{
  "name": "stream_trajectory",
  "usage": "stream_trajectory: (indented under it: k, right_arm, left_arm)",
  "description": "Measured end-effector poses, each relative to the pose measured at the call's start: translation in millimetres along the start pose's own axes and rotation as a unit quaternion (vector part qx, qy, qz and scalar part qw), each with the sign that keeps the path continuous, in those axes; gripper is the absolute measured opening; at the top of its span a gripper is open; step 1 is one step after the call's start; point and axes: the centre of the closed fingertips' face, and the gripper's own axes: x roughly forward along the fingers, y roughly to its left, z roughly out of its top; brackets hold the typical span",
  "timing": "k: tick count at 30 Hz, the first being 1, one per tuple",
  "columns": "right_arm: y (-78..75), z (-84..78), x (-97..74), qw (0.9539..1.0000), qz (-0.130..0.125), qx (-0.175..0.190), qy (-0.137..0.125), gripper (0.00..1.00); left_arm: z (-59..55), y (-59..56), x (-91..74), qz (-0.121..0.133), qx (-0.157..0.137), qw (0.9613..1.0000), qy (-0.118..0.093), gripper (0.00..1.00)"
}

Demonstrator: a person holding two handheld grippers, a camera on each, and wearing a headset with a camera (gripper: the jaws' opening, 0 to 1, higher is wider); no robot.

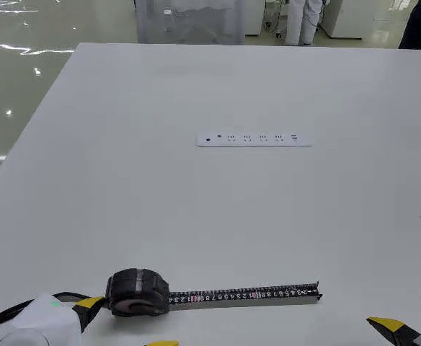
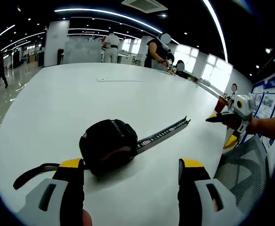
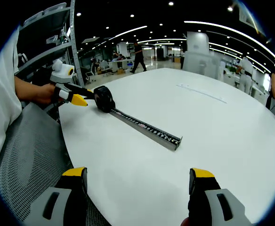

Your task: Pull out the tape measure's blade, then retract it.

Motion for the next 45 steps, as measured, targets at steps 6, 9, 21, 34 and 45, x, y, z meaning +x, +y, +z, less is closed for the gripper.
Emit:
stream_trajectory:
  k: [6, 9, 21, 34, 45]
  right_arm:
    - [-4.8, 2.5, 1.1, 1.0, 0.006, -0.004, 0.0, 0.83]
    - [-9.0, 3.7, 2.3, 0.9998, 0.013, -0.017, 0.005, 0.78]
    - [-33.0, 15.2, 12.4, 0.997, 0.033, -0.067, 0.018, 0.62]
    - [-61.9, 23.9, 28.0, 0.9896, 0.057, -0.124, 0.047, 0.49]
    - [-74.7, 23.0, 43.5, 0.9817, 0.085, -0.155, 0.07, 0.4]
  left_arm:
    - [3.2, 3.7, 5.9, 0.018, -0.007, 0.9998, 0.001, 0.79]
    - [4.0, 6.6, 8.8, 0.035, -0.009, 0.9993, 0.002, 0.76]
    - [12.1, 17.0, 18.1, 0.084, -0.047, 0.9953, -0.008, 0.73]
    - [13.5, 18.9, 23.5, 0.117, -0.064, 0.991, -0.012, 0.72]
    - [15.1, 25.4, 27.7, 0.142, -0.095, 0.9851, -0.017, 0.7]
